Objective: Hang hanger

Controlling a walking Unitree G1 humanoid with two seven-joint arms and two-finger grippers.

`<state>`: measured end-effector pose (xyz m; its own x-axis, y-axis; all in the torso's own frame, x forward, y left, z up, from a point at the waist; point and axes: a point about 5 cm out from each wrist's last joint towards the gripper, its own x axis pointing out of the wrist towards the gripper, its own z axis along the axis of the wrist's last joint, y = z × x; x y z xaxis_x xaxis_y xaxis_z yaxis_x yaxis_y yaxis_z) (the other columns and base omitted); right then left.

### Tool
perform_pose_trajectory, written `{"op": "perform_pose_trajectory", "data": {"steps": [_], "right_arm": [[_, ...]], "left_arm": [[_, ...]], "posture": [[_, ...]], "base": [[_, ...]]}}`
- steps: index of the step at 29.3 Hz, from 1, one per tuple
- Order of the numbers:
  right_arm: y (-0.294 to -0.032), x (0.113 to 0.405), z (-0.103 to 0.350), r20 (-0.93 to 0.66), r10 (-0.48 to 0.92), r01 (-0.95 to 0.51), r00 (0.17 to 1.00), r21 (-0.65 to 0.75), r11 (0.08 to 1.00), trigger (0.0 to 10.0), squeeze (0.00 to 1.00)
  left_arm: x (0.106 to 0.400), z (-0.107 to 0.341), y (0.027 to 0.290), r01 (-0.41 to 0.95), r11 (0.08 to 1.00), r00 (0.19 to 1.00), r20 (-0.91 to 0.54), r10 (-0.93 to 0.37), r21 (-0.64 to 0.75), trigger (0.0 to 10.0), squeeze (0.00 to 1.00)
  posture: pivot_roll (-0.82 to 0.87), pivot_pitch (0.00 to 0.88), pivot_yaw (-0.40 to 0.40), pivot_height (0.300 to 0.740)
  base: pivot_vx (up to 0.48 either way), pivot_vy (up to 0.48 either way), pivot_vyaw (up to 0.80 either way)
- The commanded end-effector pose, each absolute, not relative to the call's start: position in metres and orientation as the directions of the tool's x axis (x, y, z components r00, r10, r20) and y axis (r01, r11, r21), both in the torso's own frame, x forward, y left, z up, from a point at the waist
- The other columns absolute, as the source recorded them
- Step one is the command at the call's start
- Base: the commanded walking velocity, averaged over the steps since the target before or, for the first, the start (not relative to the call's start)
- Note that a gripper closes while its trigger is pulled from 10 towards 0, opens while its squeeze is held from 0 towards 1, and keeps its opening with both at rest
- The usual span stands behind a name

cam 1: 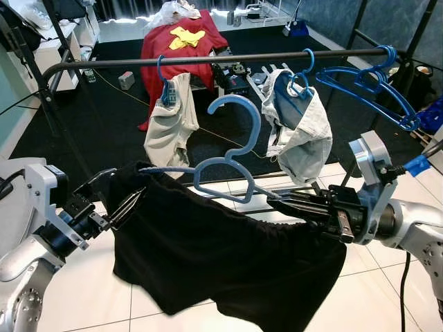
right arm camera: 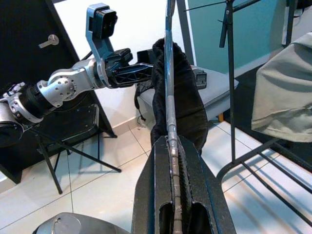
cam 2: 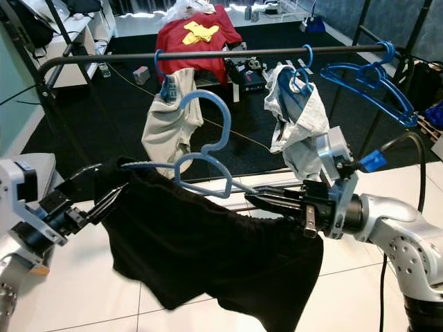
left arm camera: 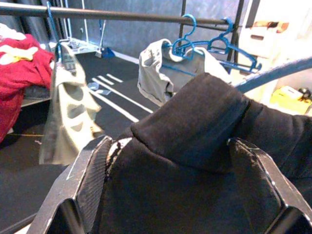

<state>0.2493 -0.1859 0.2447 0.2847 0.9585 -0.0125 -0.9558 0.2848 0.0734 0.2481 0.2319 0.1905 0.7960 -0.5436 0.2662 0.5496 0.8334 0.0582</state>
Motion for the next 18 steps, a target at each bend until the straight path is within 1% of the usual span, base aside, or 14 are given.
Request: {"op": "perform_pose_trajectory", "data": {"steps": [1, 9, 18], "right_arm": [[-0.18, 0.247, 0.251, 0.028, 0.968, -0.968, 0.248, 0.036, 0.247, 0.0, 0.0], [-0.179, 0.247, 0.254, 0.051, 0.972, -0.973, 0.231, 0.033, 0.229, 0.0, 0.0], [-0.18, 0.247, 0.262, 0.096, 0.973, -0.978, 0.21, 0.025, 0.208, 0.0, 0.0]], "left_arm": [[0.249, 0.184, 0.233, 0.531, 0.845, 0.815, 0.24, -0.527, 0.053, 10.0, 0.0], [0.253, 0.18, 0.239, 0.487, 0.871, 0.842, 0.23, -0.487, 0.061, 10.0, 0.0], [0.251, 0.179, 0.241, 0.495, 0.866, 0.838, 0.229, -0.495, 0.062, 10.0, 0.0]], "posture": [[-0.08, 0.06, 0.045, 0.74], [-0.09, 0.058, 0.045, 0.74], [-0.09, 0.055, 0.039, 0.74]], "base": [[0.0, 0.0, 0.0], [0.0, 0.0, 0.0], [0.0, 0.0, 0.0]]}}
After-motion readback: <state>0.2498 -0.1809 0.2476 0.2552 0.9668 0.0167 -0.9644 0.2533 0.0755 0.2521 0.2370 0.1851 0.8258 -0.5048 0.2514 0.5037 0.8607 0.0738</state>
